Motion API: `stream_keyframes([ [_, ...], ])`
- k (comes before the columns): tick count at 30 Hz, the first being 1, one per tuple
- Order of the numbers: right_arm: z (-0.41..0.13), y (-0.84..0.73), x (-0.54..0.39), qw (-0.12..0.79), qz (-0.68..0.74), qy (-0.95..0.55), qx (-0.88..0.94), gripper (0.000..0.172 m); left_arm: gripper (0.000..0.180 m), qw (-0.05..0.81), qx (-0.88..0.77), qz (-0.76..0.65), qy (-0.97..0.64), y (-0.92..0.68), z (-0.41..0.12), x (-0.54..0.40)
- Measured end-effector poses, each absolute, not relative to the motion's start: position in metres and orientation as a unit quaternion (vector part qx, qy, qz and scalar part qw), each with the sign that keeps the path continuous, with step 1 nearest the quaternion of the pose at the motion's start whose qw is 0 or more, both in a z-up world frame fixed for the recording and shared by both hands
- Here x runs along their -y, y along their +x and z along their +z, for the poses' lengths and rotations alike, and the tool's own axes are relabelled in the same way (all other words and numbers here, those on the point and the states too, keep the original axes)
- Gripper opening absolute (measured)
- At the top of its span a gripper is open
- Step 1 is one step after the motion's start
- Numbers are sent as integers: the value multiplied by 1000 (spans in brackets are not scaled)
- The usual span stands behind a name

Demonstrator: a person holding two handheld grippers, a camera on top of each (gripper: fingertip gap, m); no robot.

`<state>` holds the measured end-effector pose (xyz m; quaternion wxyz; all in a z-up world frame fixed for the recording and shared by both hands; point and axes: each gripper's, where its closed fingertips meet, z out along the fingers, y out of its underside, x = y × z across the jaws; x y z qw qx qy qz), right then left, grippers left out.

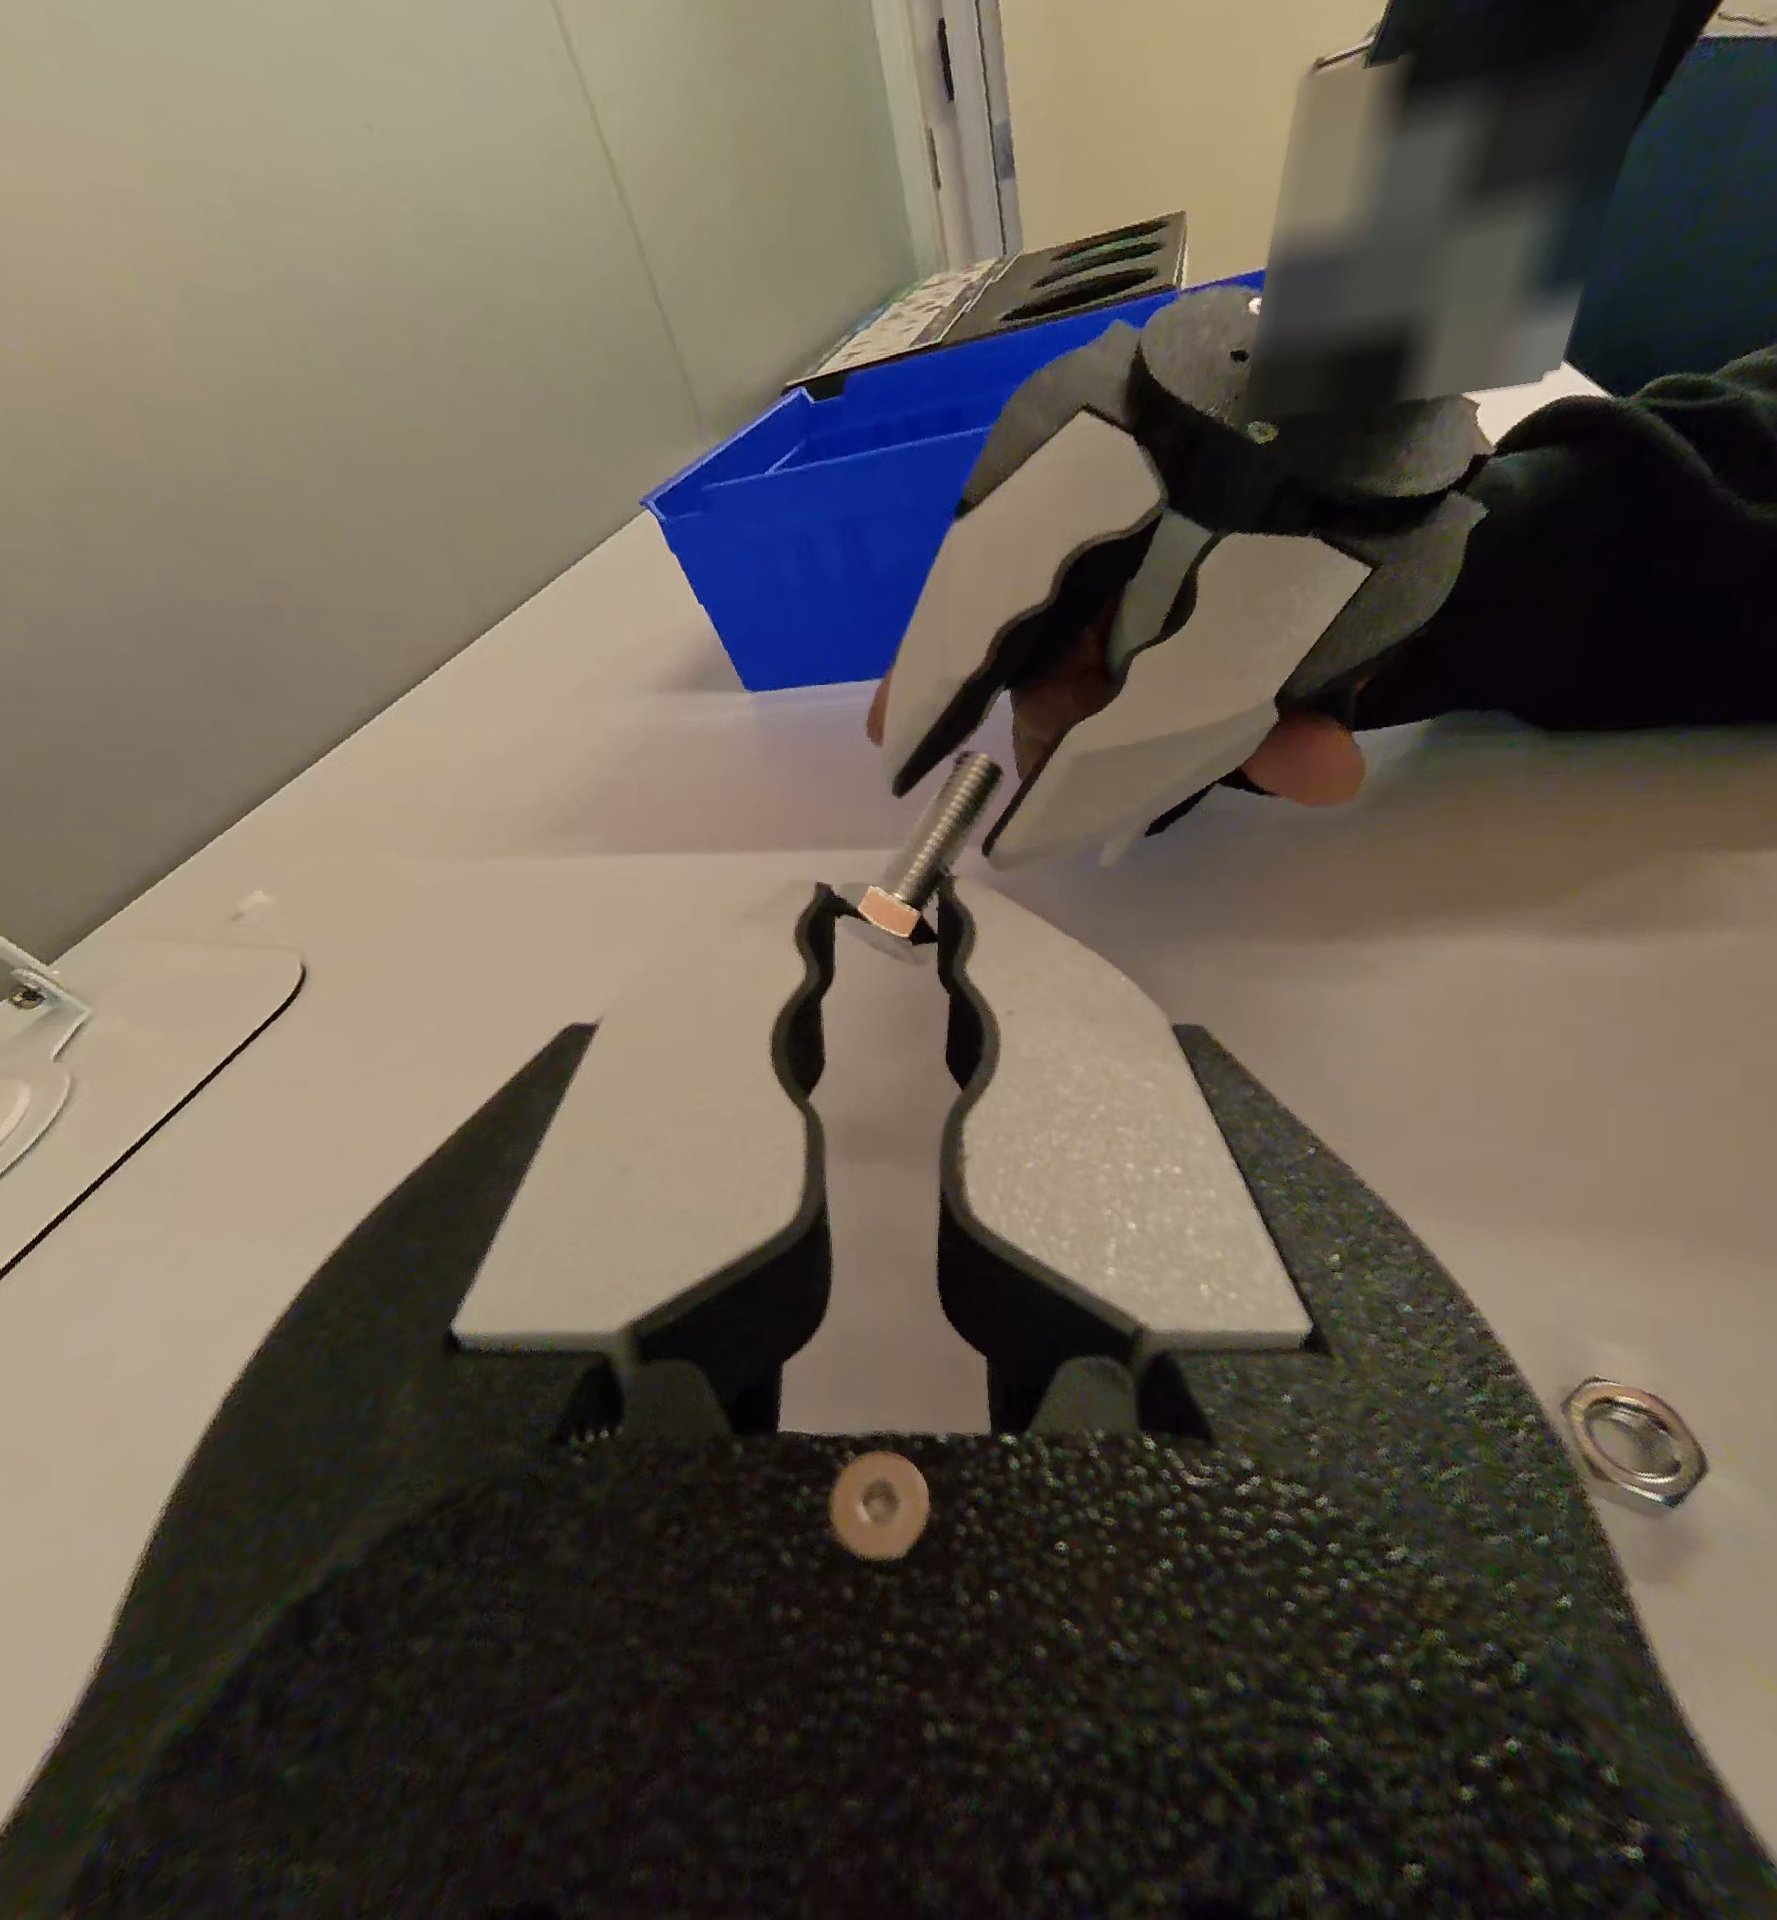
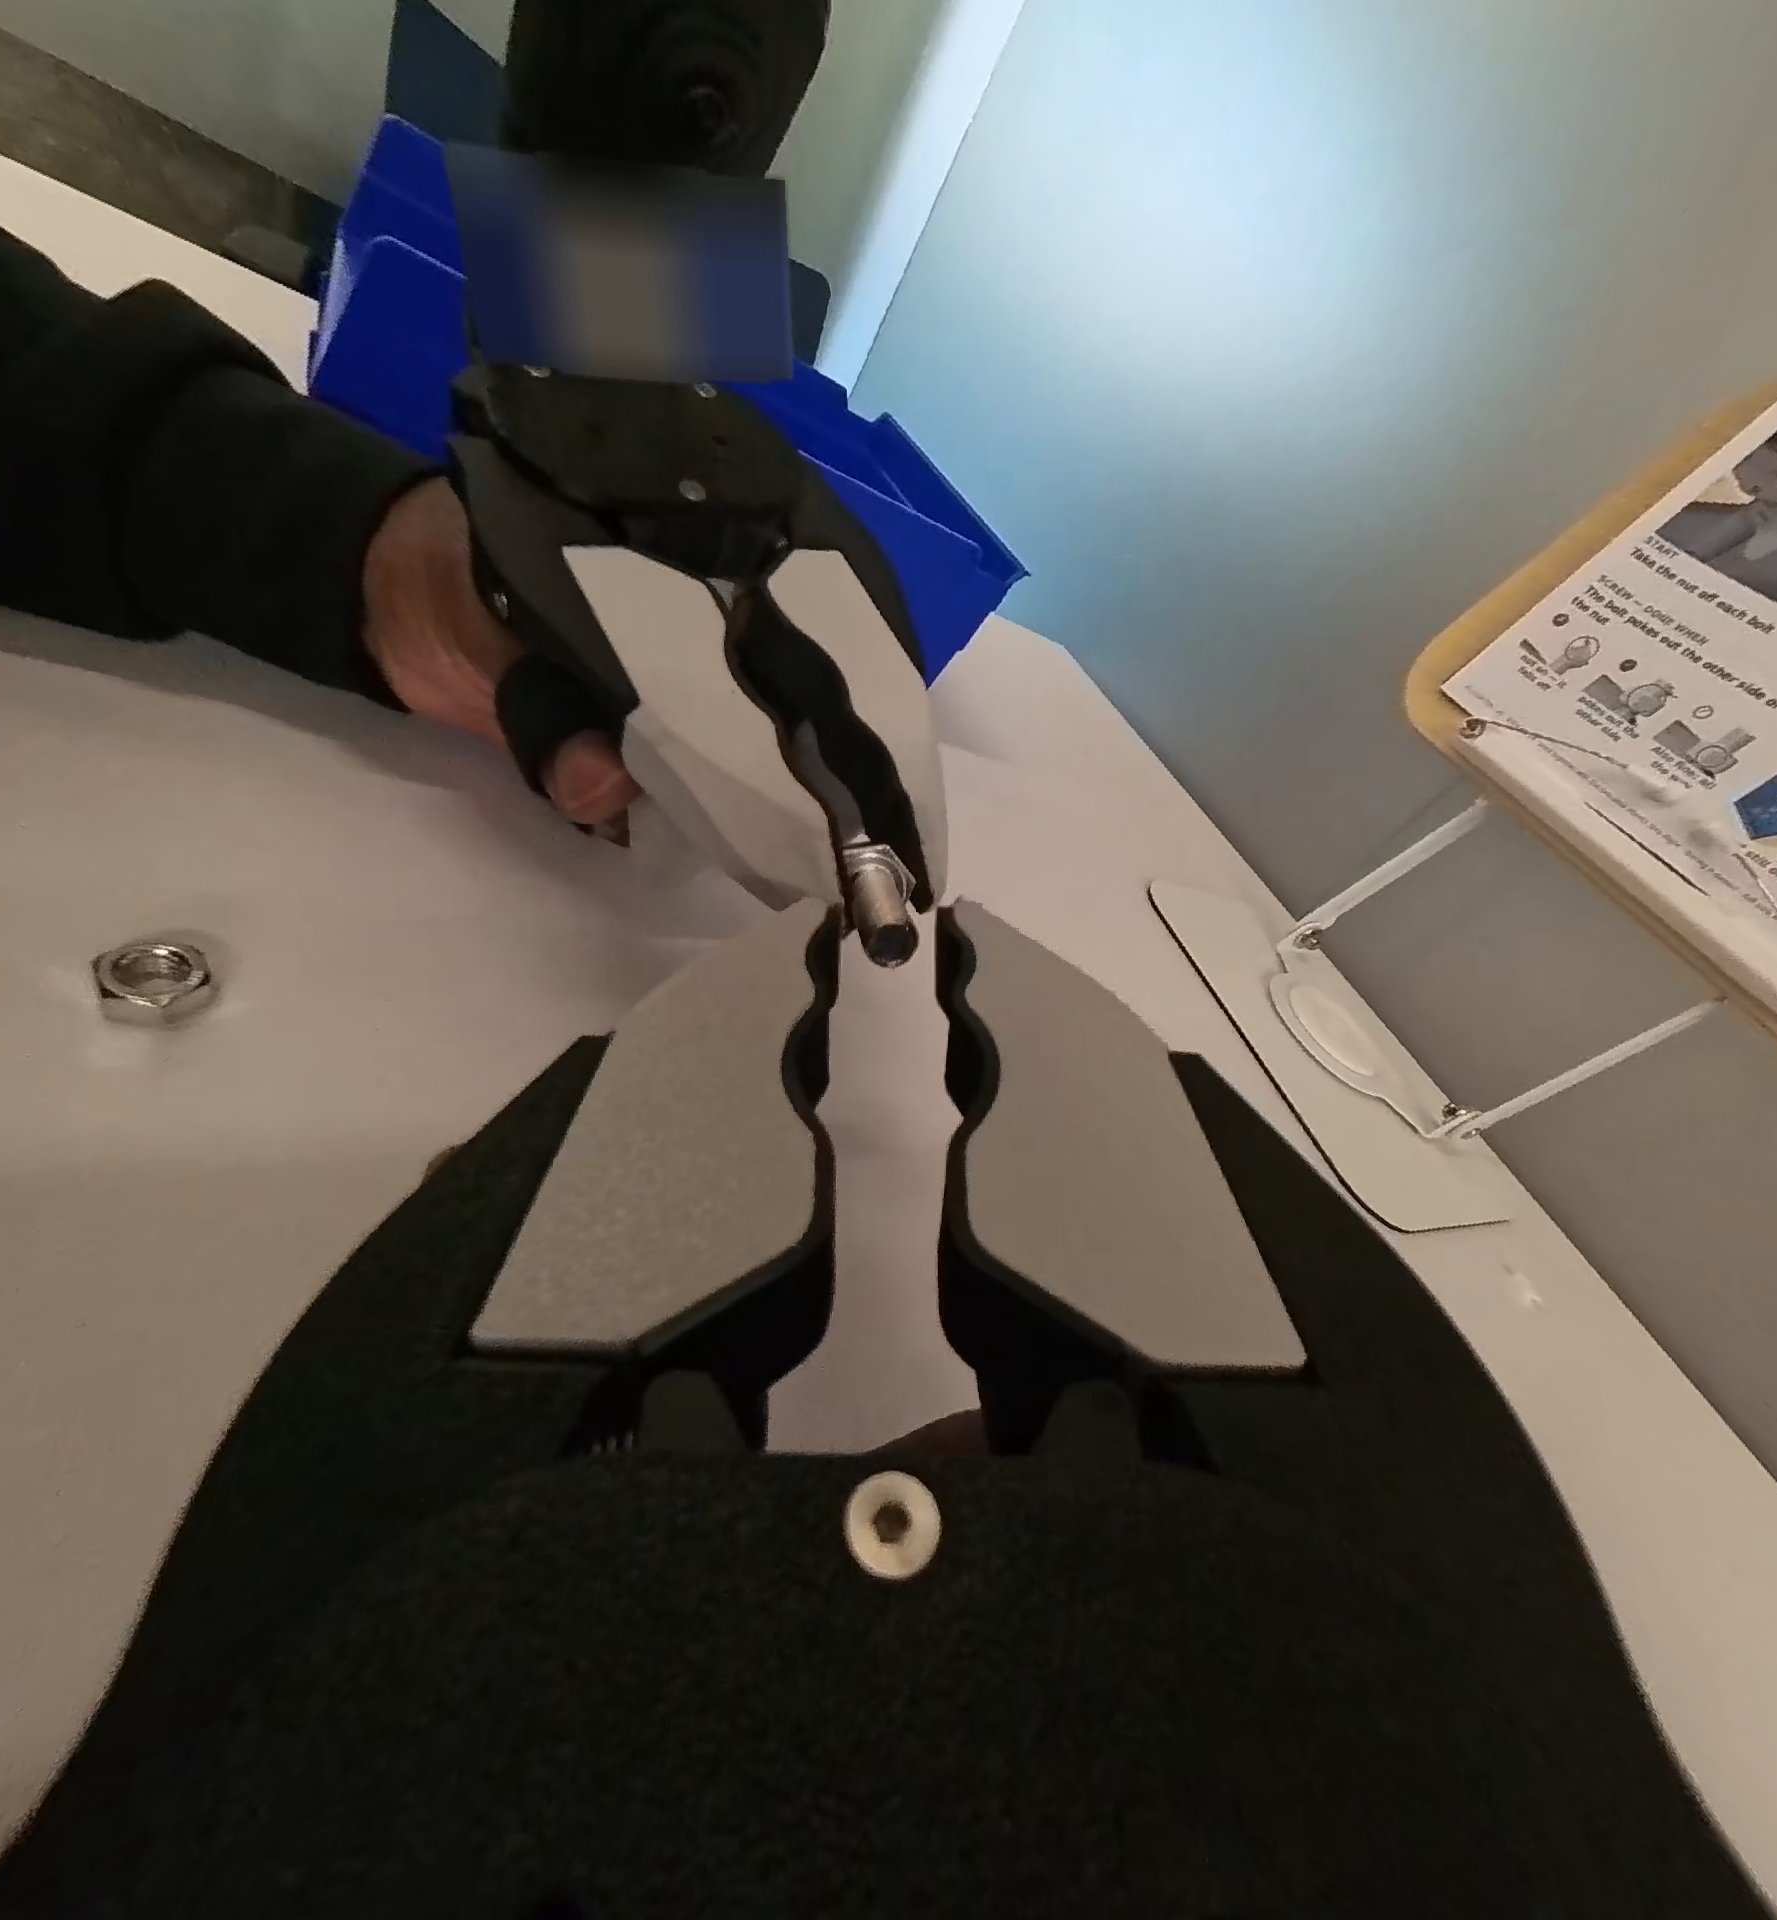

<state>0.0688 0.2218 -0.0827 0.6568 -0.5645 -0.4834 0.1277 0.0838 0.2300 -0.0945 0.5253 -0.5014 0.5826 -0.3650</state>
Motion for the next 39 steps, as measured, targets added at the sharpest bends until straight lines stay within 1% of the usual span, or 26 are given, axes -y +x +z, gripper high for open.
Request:
stream_keyframes([
  [13,-85,68,-219,649,133,-566,491,11,18,517,-588,-368,-501,84,-96,-227],
  [19,-86,68,-211,621,189,-577,495,9,19,504,-602,-380,-489,83,-97,-220],
  [25,-78,68,-198,596,287,-575,482,9,39,505,-575,-448,-462,79,-79,-211],
  [27,-77,70,-196,586,300,-580,480,9,39,504,-579,-453,-453,79,-77,-207],
  [30,-84,75,-202,562,284,-613,477,9,38,504,-613,-412,-447,81,-86,-203],
  [36,-110,78,-213,488,241,-699,464,9,34,550,-654,-275,-441,84,-94,-212],
  [39,-111,77,-215,476,241,-720,443,9,35,533,-677,-235,-450,85,-108,-215],
])
